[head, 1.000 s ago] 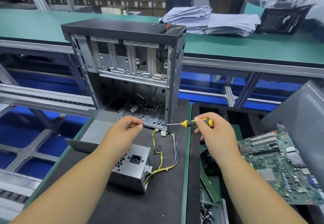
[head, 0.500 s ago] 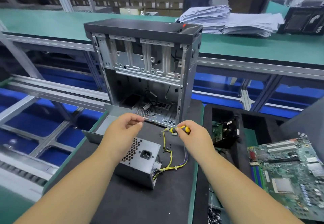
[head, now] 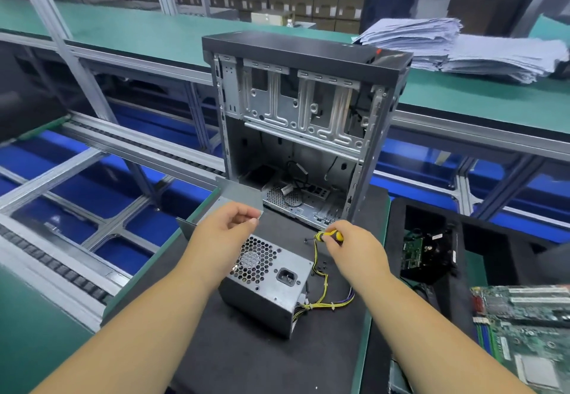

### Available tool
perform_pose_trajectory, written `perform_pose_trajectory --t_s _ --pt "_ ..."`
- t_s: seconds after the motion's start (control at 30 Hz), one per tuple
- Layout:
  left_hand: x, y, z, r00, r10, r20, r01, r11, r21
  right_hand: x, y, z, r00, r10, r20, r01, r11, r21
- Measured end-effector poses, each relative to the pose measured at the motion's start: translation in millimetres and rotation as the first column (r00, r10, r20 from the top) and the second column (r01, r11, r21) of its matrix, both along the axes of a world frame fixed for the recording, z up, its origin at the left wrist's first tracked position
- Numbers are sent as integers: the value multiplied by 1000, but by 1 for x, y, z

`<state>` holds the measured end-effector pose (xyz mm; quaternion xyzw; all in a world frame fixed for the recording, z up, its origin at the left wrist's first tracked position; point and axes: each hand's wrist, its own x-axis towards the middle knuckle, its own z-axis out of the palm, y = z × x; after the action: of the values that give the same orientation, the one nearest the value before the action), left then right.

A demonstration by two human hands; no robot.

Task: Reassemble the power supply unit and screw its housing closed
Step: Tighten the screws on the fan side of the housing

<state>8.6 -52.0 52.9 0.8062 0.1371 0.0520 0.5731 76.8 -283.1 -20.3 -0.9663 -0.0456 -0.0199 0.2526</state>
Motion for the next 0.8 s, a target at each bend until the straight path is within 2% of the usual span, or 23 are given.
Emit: perform_pose_trajectory --t_s 0.2,0.33,0.5,0.6,0.7,0.77,0.8 --pt "4 -8 2 1000 -1 -21 0 998 -67 -12 -9 31 998 -31 57 18 976 216" --pt "11 -16 1 998 28 -55 -35 991 -127 -24 -15 66 998 -36 53 4 867 498" --pt "23 -34 0 991 26 -128 -66 945 -322 -45 -23 111 996 -2 91 -60 733 678" --pt "24 -46 1 987 -22 -157 -64 850 -522 -58 -29 128 994 11 113 -90 690 718" --pt "22 -57 8 986 -64 -154 -72 673 -736 -71 -35 138 990 6 138 -106 675 730" --pt "19 -64 14 988 -82 -128 -57 584 -810 -78 -40 142 989 -3 146 -104 686 720" --pt "17 -67 17 989 -90 -115 -44 567 -823 -82 -43 143 989 -10 149 -102 686 720"
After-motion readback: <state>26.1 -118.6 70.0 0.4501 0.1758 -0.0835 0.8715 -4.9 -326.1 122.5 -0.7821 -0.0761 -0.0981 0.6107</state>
